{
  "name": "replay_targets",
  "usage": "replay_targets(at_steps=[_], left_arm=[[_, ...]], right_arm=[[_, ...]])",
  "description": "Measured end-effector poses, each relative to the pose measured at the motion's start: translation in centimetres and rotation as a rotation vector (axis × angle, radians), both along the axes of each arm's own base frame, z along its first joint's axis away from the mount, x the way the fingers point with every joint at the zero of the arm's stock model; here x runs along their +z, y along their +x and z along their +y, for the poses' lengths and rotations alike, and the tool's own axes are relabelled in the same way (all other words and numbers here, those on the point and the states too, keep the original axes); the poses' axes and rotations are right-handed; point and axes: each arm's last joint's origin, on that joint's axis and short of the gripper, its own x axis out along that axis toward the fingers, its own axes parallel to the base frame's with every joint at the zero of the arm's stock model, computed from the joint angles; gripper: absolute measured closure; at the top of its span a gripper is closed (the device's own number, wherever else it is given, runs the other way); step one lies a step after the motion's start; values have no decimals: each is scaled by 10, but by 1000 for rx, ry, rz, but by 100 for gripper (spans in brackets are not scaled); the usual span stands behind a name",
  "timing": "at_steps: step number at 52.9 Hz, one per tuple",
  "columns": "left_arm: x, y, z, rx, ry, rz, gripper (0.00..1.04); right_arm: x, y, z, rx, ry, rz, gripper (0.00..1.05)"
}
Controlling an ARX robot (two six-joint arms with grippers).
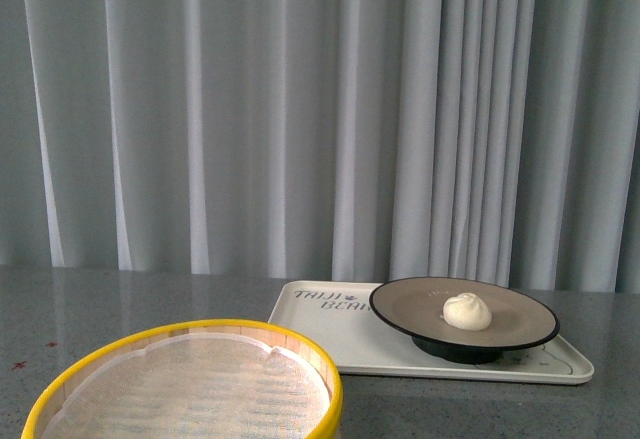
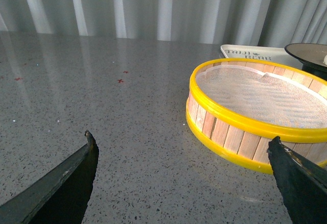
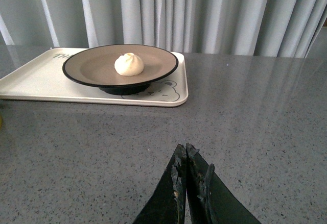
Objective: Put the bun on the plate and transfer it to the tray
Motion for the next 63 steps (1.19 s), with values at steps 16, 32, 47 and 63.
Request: replay_targets(at_steps=[16,32,47,63], left_arm=[[0,0,0,0,0,0,7],[0,0,0,0,0,0,7],[0,0,0,0,0,0,7],[0,0,0,0,0,0,7]], right_arm=[[-9,-17,0,0,2,-18,103],[-11,-32,0,0,2,-11,103],[-9,-42,0,0,2,-19,103],[-9,-50,0,0,2,-22,103]])
